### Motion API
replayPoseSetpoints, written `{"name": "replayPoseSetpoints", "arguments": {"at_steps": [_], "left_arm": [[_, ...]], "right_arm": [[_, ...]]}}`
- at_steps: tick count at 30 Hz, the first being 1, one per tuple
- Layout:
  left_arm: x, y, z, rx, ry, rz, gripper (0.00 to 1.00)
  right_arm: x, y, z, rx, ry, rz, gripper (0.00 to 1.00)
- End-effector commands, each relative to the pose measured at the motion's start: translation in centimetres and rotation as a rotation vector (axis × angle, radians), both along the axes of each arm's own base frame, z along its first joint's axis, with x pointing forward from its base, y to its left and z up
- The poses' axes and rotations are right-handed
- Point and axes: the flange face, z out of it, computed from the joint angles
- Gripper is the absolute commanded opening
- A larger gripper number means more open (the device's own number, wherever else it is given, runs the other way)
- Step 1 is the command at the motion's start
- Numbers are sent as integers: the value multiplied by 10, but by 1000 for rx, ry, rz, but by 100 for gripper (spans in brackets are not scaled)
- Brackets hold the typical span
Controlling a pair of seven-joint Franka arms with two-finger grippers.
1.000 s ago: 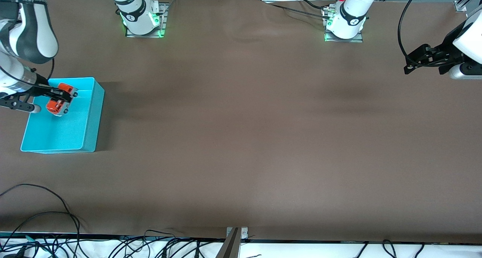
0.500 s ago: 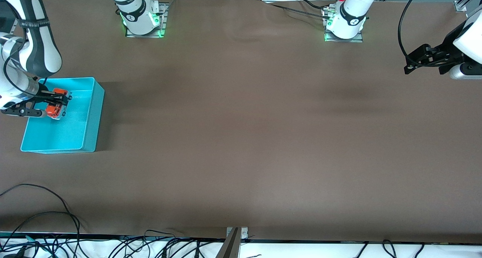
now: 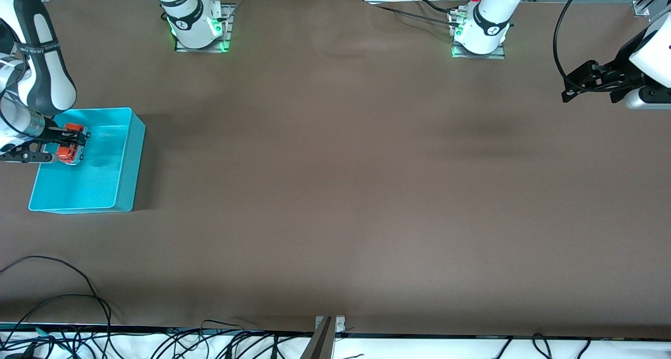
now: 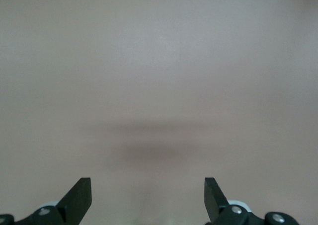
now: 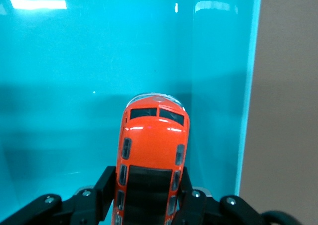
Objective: Wind up bus and store in blue box
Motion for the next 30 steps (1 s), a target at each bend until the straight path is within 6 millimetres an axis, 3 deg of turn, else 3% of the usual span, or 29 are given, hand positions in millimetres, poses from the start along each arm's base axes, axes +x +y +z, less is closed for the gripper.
{"name": "replayPoseSetpoints", "arguments": {"at_steps": [1, 15, 18, 20, 22, 24, 30], "left_arm": [[-8, 0, 2, -15, -16, 7, 100], [-7, 2, 1, -15, -11, 10, 100], [-7, 3, 1, -15, -11, 13, 100], [-7, 4, 0, -16, -8, 14, 100], [-7, 6, 0, -16, -8, 17, 100], [-7, 6, 0, -16, -8, 17, 100], [-7, 6, 1, -18, -9, 17, 100]], "right_arm": [[4, -5, -27, -15, 10, 14, 0], [-1, -9, -80, -15, 26, 21, 0], [-4, -14, -83, -12, 24, 5, 6], [-4, -13, -83, -12, 22, 3, 27], [-3, -14, -79, -17, 14, -18, 67], [-1, -12, -73, -23, 1, -49, 100], [9, -4, -30, -27, -35, -91, 100]]}}
